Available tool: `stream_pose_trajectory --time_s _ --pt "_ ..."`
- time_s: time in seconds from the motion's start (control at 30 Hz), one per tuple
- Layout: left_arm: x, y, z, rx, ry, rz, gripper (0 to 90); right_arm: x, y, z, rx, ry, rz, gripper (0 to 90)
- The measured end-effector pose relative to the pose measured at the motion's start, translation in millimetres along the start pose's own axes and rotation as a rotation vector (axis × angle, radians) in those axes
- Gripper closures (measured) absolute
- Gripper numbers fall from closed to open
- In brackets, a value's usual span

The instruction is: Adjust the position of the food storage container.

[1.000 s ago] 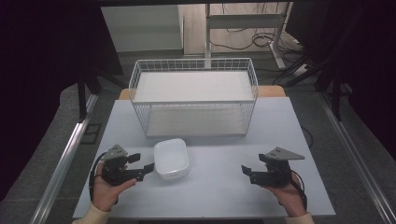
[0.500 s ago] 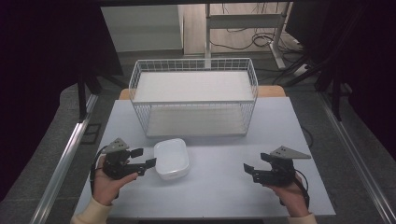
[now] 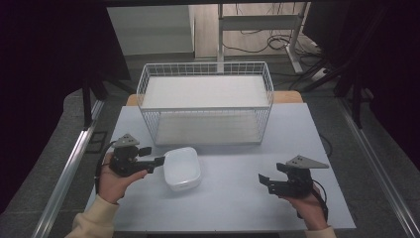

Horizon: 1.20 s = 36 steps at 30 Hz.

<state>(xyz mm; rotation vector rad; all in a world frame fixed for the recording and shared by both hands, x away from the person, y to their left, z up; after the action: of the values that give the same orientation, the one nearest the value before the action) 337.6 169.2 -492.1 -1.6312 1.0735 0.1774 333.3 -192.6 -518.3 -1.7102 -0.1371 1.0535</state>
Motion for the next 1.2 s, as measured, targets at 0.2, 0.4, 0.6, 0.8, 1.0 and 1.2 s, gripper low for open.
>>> stream_pose_trajectory --time_s 0.2,0.4,0.6,0.8,1.0,1.2 --pt "4.9 -15.9 2.5 0.03 -0.014 0.007 37.6 1.0 3.0 -2.1 -0.002 0.003 0.012 18.4" --pt "17.0 -23.9 6.5 0.061 -0.022 0.036 51.6 2.9 5.7 -3.0 -0.001 0.003 0.024 18.4" --pt "32.3 -29.7 19.2 0.073 -0.046 0.08 73.5 5.3 8.8 -2.7 0.002 0.001 0.04 18.4" --pt "53.1 -27.2 31.9 0.082 -0.069 0.143 87.9 7.5 12.0 -3.7 -0.001 0.002 0.052 18.4" --pt "72.1 -21.5 36.6 0.103 -0.09 0.189 89.7 9.2 13.9 -1.9 -0.002 -0.01 0.059 18.4" --pt "86.9 -14.0 37.5 0.11 -0.088 0.24 89.7 10.7 16.4 -3.4 0.001 -0.004 0.07 18.4"
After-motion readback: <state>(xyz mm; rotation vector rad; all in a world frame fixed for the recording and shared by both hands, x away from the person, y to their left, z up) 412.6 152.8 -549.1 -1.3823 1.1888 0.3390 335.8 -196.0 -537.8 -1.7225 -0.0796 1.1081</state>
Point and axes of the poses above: each handheld gripper's, and its own axes: x roughly forward along the jaws, y roughly out of its underside, z roughly to its left, the point moved 10 cm from there along x, roughly forward along the jaws, and after that the axes turned 13 degrees about -x, right-handed, at the moved point
